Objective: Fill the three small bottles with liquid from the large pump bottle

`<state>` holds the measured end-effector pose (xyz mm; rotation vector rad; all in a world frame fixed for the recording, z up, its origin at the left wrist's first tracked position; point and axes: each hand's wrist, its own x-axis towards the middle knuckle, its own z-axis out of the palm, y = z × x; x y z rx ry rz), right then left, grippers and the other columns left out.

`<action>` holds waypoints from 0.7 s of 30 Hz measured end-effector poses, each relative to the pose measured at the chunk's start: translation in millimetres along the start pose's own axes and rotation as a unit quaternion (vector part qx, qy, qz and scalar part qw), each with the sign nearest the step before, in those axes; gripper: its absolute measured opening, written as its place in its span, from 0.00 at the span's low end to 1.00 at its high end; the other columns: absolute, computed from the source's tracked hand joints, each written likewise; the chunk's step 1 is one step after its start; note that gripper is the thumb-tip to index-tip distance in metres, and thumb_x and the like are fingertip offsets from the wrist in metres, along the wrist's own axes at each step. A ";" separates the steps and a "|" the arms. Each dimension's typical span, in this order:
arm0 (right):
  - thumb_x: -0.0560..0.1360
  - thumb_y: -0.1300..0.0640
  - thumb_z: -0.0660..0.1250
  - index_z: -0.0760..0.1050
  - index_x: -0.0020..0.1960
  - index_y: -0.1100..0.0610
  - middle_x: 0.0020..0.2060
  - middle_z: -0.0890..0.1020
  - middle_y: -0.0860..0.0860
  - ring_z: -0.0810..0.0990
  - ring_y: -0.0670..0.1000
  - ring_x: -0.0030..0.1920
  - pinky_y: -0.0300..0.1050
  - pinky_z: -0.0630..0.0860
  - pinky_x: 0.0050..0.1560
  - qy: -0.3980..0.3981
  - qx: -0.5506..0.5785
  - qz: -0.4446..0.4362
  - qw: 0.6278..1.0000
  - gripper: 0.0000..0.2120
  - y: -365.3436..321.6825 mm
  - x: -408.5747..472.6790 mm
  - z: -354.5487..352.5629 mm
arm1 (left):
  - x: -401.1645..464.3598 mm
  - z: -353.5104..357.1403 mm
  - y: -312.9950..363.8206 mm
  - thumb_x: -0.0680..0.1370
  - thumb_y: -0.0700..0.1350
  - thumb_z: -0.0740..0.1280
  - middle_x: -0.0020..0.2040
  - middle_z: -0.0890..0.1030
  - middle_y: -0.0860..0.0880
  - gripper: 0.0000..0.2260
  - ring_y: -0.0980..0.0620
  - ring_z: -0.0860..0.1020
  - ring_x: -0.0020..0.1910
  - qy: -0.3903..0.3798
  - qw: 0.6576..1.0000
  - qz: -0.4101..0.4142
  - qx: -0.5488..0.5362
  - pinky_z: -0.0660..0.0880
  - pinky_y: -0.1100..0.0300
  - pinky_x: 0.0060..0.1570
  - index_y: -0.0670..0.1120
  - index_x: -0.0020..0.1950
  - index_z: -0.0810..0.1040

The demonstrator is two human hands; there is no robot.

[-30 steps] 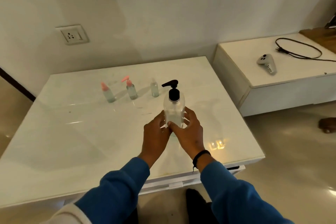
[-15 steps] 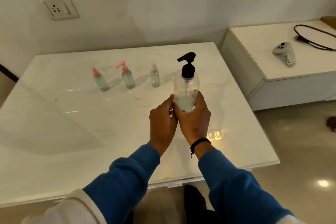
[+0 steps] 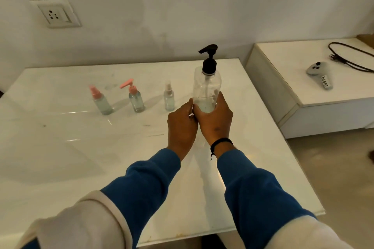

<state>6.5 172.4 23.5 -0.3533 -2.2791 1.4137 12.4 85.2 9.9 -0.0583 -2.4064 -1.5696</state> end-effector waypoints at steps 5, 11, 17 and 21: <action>0.73 0.44 0.76 0.73 0.64 0.51 0.52 0.79 0.43 0.78 0.47 0.51 0.42 0.79 0.54 -0.008 -0.001 0.000 1.000 0.24 3.8 19.3 8.7 | 17.4 7.7 -2.5 0.82 0.38 0.65 0.52 0.84 0.51 0.12 0.57 0.82 0.49 0.006 1.000 -0.007 -0.022 0.79 0.65 0.56 0.43 0.64 0.80; 0.74 0.47 0.77 0.73 0.66 0.53 0.51 0.76 0.42 0.76 0.46 0.51 0.39 0.76 0.53 -0.017 0.003 -0.003 1.000 0.25 4.1 33.5 14.6 | 30.4 10.0 -5.6 0.82 0.38 0.64 0.52 0.84 0.50 0.12 0.55 0.82 0.49 -0.006 0.999 -0.008 -0.034 0.78 0.67 0.55 0.44 0.64 0.79; 0.75 0.45 0.76 0.72 0.67 0.52 0.53 0.76 0.41 0.75 0.45 0.52 0.37 0.75 0.53 -0.018 0.003 -0.005 1.000 0.25 7.0 37.1 18.4 | 32.9 8.0 -14.0 0.81 0.35 0.64 0.64 0.81 0.44 0.20 0.48 0.79 0.63 -0.053 0.998 -0.034 -0.021 0.70 0.78 0.54 0.43 0.74 0.72; 0.73 0.44 0.76 0.73 0.65 0.50 0.55 0.81 0.45 0.79 0.48 0.54 0.48 0.82 0.58 -0.031 -0.016 0.017 0.999 0.25 11.8 31.5 17.5 | 22.0 -1.7 -4.5 0.81 0.35 0.66 0.68 0.78 0.44 0.23 0.46 0.75 0.68 -0.068 0.996 -0.050 -0.024 0.67 0.83 0.49 0.44 0.76 0.69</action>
